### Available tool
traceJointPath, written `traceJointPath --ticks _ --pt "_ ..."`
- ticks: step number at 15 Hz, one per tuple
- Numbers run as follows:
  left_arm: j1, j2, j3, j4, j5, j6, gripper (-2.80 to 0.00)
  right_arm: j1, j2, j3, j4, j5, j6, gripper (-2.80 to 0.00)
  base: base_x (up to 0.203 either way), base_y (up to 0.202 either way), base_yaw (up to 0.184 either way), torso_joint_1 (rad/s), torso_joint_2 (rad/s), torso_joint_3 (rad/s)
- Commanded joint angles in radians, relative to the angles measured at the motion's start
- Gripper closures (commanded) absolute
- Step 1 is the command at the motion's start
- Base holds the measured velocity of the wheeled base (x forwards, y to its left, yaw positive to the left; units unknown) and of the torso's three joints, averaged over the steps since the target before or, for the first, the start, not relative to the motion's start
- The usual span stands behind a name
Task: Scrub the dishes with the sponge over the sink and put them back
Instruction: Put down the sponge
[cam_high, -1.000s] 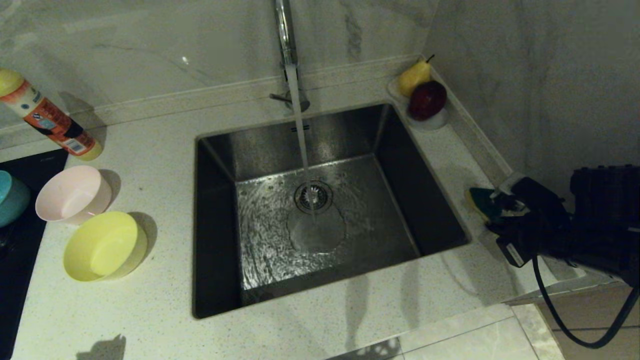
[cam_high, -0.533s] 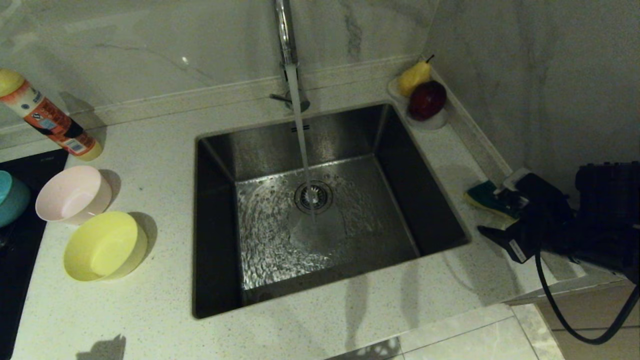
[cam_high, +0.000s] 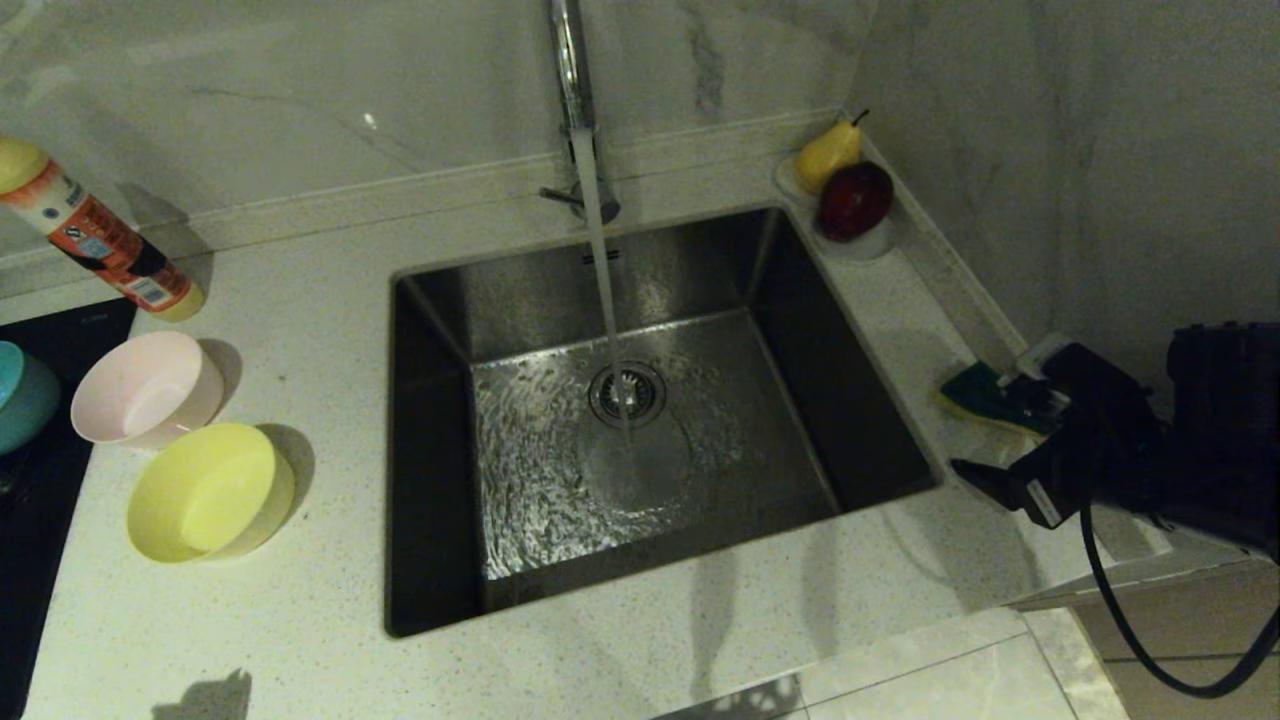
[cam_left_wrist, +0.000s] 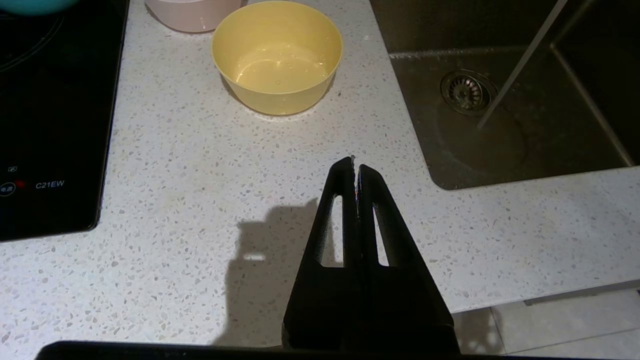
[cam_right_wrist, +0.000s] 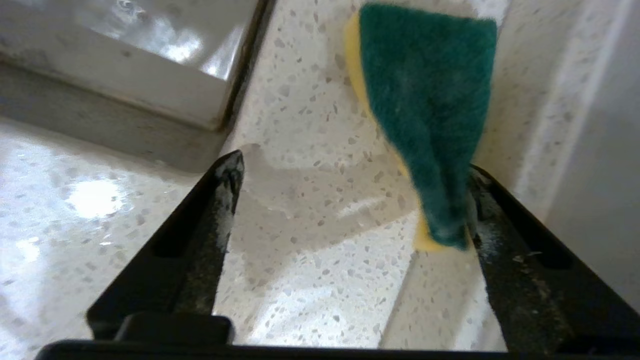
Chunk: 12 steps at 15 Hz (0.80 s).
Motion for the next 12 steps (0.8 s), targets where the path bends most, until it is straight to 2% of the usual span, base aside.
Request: traceJointPath --ticks 1,5,9,11,12 --pt "0.002 0.0 0.04 -0.001 0.001 -0.001 0.0 0.003 -0.03 0.012 -0.003 0.0 0.003 -2.8 0.0 0.0 0.0 0.0 0.0 0.0" --pt "0.002 0.0 0.04 -0.001 0.001 -0.001 0.0 0.09 -0.032 0.007 0.019 -0.003 0.082 -2.8 0.0 0.0 0.0 0.0 0.0 0.0" --pt "0.001 0.0 0.04 -0.001 0.001 -0.001 0.0 0.094 -0.03 0.006 0.021 -0.004 0.1 -2.8 0.0 0.0 0.0 0.0 0.0 0.0" --pt "0.0 0.0 0.04 -0.001 0.001 -0.001 0.0 0.089 -0.037 -0.007 0.02 -0.007 0.152 -2.8 0.0 0.0 0.0 0.0 0.0 0.0" --pt "0.0 0.0 0.04 -0.001 0.001 -0.001 0.0 0.089 -0.054 -0.013 0.021 -0.007 0.158 0.0 0.0 0.0 0.0 0.0 0.0 0.0"
